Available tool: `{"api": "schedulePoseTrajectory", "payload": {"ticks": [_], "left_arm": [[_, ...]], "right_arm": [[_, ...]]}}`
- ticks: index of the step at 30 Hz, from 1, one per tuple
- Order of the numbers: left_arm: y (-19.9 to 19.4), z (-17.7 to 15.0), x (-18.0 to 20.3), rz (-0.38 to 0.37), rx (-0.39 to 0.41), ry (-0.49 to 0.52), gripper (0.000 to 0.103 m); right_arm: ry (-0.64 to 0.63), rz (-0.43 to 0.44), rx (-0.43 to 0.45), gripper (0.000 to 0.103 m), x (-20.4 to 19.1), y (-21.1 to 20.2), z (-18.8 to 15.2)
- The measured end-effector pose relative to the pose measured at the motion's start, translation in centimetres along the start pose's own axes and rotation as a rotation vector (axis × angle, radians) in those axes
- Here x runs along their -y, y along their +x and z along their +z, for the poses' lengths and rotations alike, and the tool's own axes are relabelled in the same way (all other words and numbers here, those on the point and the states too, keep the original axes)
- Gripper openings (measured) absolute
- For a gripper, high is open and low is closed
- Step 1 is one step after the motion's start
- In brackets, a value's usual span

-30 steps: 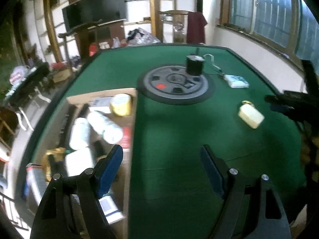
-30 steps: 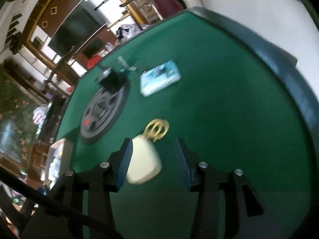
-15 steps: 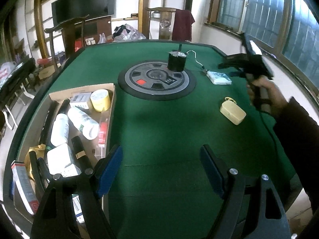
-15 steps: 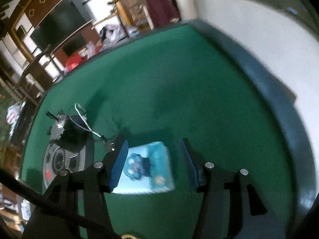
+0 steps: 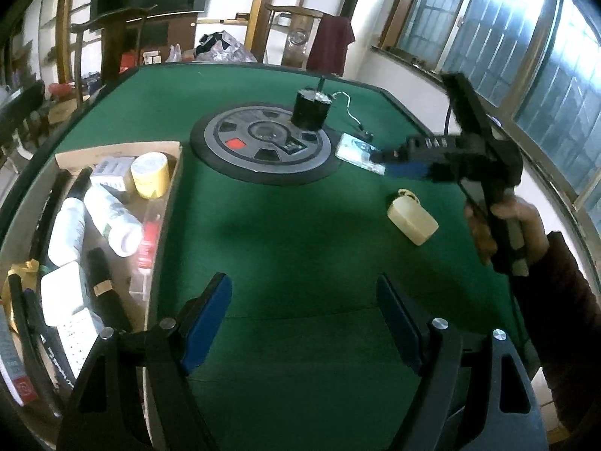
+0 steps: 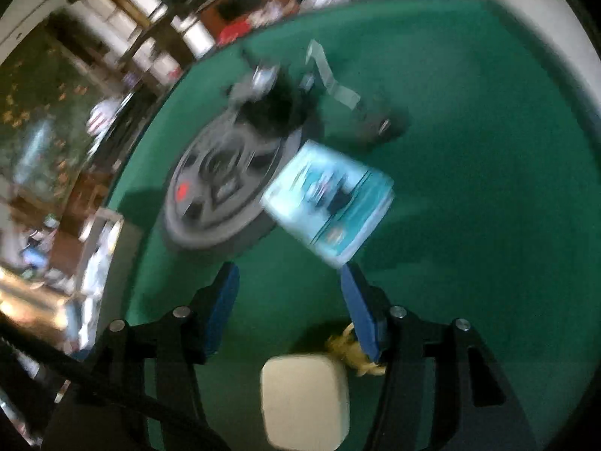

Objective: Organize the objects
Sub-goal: 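Grasp the blue cartoon packet with the right tool while the left tool grasps the cream square item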

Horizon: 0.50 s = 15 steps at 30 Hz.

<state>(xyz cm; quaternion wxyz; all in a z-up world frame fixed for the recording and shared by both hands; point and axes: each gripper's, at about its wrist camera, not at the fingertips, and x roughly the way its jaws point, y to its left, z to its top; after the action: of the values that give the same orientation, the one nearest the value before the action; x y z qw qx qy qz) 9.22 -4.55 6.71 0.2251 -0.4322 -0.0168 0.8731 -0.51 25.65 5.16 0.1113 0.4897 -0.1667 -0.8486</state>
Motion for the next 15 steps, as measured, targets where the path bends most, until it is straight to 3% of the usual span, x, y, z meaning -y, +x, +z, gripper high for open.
{"api": "schedulePoseTrajectory", "payload": {"ticks": [2,5,8,12,15], "left_arm": [[-0.1,-0.2,0.2,0.003,0.001,0.007,0.074],[-0.5,-0.3,0.2,0.005,0.008,0.010,0.074],[-0.9,-0.3,0.1,0.006,0.012,0.008,0.074],[-1.2,-0.3,0.0,0.004,0.017,0.007,0.074],[-1.1,-0.3,-0.3,0.004,0.013,-0.005,0.074]], "right_arm": [[-0.084,-0.136,0.065,0.068,-1.1,-0.4,0.6],[-0.177,-0.241,0.072,0.068,-1.8,1.4,2.9],[-0.235,-0.263,0.014,0.069,-2.7,3.7,3.7],[-0.329,-0.416,0.015,0.068,-3.8,5.7,3.8],[-0.282,-0.407,0.022,0.043,-3.5,5.0,3.7]]}}
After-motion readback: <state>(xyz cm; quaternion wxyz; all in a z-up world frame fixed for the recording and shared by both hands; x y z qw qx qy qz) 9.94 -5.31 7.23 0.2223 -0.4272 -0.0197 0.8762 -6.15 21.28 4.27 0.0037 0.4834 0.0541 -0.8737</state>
